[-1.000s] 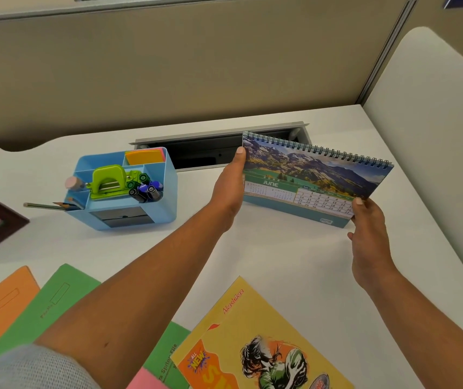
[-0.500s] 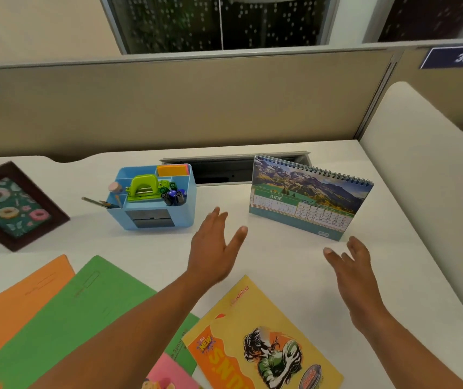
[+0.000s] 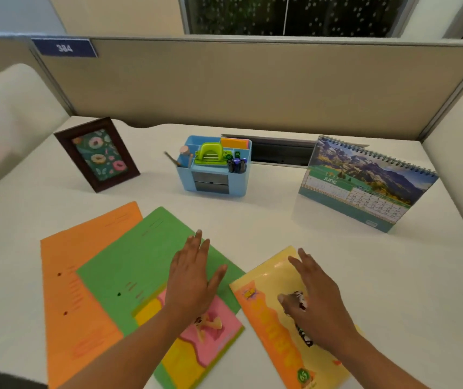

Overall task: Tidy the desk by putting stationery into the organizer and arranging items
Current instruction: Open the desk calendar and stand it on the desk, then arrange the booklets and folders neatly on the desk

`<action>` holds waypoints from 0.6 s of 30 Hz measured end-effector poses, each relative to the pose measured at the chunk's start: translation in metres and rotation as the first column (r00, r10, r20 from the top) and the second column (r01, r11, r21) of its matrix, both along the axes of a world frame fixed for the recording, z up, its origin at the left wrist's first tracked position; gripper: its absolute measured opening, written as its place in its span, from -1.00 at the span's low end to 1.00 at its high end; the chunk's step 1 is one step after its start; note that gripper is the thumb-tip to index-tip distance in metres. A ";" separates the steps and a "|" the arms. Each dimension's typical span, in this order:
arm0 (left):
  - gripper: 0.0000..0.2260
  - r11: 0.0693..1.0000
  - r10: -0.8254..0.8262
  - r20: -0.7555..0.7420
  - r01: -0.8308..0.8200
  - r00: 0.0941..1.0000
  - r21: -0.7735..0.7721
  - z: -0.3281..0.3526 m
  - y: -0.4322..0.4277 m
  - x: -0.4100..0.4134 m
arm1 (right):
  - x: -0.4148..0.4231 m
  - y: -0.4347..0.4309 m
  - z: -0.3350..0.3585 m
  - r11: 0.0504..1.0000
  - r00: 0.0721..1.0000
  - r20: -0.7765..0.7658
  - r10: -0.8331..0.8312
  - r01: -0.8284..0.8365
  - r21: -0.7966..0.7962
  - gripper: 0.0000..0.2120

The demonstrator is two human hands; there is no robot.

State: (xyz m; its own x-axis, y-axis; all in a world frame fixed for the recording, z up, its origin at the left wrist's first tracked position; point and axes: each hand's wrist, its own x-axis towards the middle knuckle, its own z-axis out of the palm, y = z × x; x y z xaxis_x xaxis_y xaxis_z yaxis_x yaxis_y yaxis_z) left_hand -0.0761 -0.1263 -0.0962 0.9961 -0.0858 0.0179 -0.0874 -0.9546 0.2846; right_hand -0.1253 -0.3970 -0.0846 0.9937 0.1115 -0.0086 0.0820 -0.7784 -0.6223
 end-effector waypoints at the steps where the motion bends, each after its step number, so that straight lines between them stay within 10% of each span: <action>1: -0.27 0.999 0.025 0.004 -0.025 1.000 -0.021 0.000 0.004 -0.004 | 0.000 0.007 0.000 1.000 1.000 0.007 0.014 -0.014 -0.023 -0.31; 11: -0.17 0.937 -0.117 -0.193 0.043 0.974 -0.348 0.003 0.029 -0.044 | -0.012 0.060 -0.001 0.990 0.990 -0.071 -0.122 0.116 -0.086 -0.30; 18: -0.41 0.719 -0.202 -0.398 -0.141 0.895 -0.681 0.036 0.020 -0.057 | -0.028 0.065 0.004 0.941 0.939 -0.111 -0.325 0.309 -0.139 -0.41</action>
